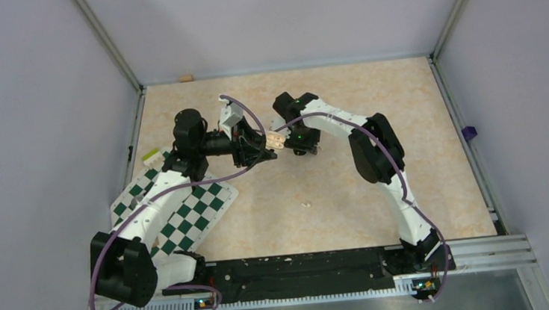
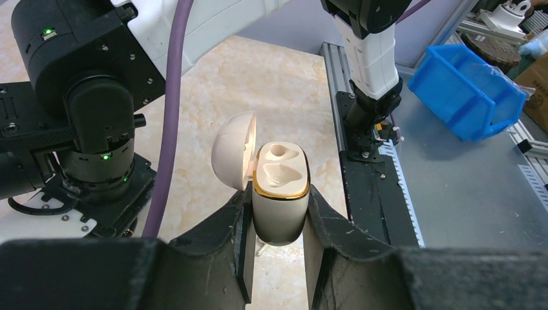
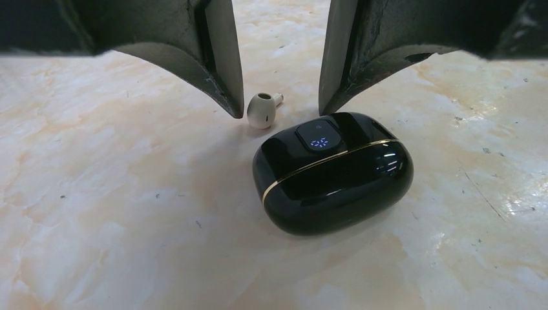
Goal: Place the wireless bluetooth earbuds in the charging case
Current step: Adjust the earbud at the center of the board, then pick up the earbud from the center of the board.
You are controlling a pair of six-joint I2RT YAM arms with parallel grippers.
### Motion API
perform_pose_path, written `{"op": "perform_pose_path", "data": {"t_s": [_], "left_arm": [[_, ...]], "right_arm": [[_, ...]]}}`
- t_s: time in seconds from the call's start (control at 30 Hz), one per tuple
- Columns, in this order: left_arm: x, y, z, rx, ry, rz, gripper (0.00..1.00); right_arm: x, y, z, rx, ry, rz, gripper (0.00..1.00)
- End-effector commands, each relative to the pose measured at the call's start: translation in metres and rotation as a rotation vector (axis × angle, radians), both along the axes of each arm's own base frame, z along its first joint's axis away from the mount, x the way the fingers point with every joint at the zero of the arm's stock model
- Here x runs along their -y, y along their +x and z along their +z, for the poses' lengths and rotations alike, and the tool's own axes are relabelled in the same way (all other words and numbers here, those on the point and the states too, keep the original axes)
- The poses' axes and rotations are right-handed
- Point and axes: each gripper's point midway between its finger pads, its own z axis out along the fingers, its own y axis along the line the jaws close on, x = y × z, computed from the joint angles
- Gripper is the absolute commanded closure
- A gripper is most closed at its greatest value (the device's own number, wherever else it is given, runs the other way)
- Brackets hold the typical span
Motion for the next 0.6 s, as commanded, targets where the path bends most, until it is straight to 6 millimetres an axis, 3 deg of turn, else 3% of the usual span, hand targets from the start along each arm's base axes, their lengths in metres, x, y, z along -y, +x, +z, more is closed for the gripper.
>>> {"op": "perform_pose_path", "data": {"t_s": [0.0, 0.4, 0.57], "left_arm": [[-0.001, -0.006, 0.012, 0.062, -0.022, -0.023, 1.00], [-0.001, -0.004, 0.011, 0.064, -0.021, -0.016, 1.00], [-0.001, -0.002, 0.006, 0.055, -0.016, -0.008, 1.00]], "right_arm": [[-0.005, 0.006, 0.002, 0.024, -0.026, 0.020, 0.55], [-0.007, 0.007, 0.004, 0.028, -0.015, 0.022, 0.77], [-0.019, 0.021, 0.040, 0.124, 0.074, 0.011, 0.80]]}}
